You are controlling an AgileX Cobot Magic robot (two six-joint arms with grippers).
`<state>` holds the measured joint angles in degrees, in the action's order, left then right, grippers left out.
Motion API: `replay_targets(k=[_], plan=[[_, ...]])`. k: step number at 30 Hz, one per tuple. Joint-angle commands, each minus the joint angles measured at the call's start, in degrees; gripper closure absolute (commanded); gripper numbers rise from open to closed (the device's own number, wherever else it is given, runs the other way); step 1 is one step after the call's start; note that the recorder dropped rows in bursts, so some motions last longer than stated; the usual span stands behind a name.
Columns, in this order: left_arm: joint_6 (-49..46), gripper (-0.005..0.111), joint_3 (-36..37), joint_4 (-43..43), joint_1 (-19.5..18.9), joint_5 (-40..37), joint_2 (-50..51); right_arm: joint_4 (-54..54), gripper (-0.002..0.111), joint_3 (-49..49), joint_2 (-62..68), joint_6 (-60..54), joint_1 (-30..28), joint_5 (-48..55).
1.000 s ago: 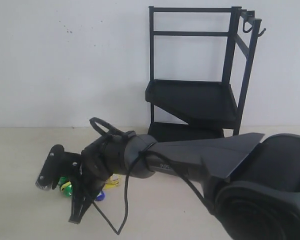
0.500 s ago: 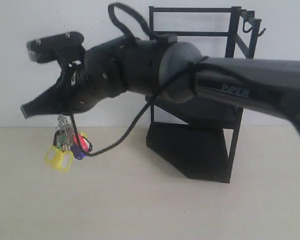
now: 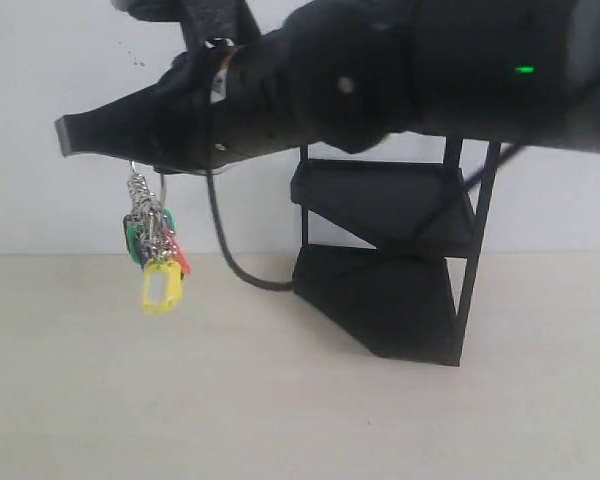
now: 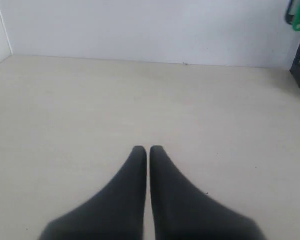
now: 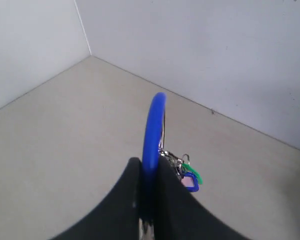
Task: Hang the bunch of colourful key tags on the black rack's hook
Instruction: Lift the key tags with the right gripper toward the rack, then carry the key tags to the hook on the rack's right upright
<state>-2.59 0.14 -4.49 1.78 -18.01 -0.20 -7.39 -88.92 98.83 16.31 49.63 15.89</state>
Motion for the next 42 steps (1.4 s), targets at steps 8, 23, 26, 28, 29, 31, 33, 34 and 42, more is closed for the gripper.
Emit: replay_targets(k=[8, 23, 26, 28, 29, 31, 33, 34, 42], plan=[[-0.02, 0.102, -0.14, -0.11, -0.19, 0.38, 0.20, -0.31, 0.108, 28.78, -31.34, 9.36, -13.13, -17.97], [-0.02, 0.102, -0.14, -0.11, -0.19, 0.38, 0.20, -0.85, 0.108, 33.49, -47.43, 1.98, -18.03, -4.14], [-0.02, 0.102, -0.14, -0.11, -0.19, 0.38, 0.20, -0.83, 0.108, 33.49, -50.39, 1.81, -20.57, -7.17], [-0.02, 0.102, -0.14, -0.11, -0.19, 0.38, 0.20, -0.66, 0.108, 33.64, -51.51, 3.13, -21.66, -7.02], [-0.02, 0.102, -0.14, -0.11, -0.19, 0.38, 0.20, -0.66, 0.108, 34.10, -51.62, 3.37, -21.77, -5.64], [-0.02, 0.102, -0.14, -0.11, -0.19, 0.38, 0.20, -0.66, 0.108, 35.48, -51.38, 2.97, -21.77, -2.63], [-0.02, 0.102, -0.14, -0.11, -0.19, 0.38, 0.20, -1.53, 0.108, 36.18, -51.26, 2.56, -21.77, -1.99], [-0.02, 0.102, -0.14, -0.11, -0.19, 0.38, 0.20, -2.41, 0.108, 36.18, -51.76, 2.56, -21.77, -3.28], [-0.02, 0.102, -0.14, -0.11, -0.19, 0.38, 0.20, -6.26, 0.109, 35.33, -54.70, 5.92, -27.11, -6.63]])
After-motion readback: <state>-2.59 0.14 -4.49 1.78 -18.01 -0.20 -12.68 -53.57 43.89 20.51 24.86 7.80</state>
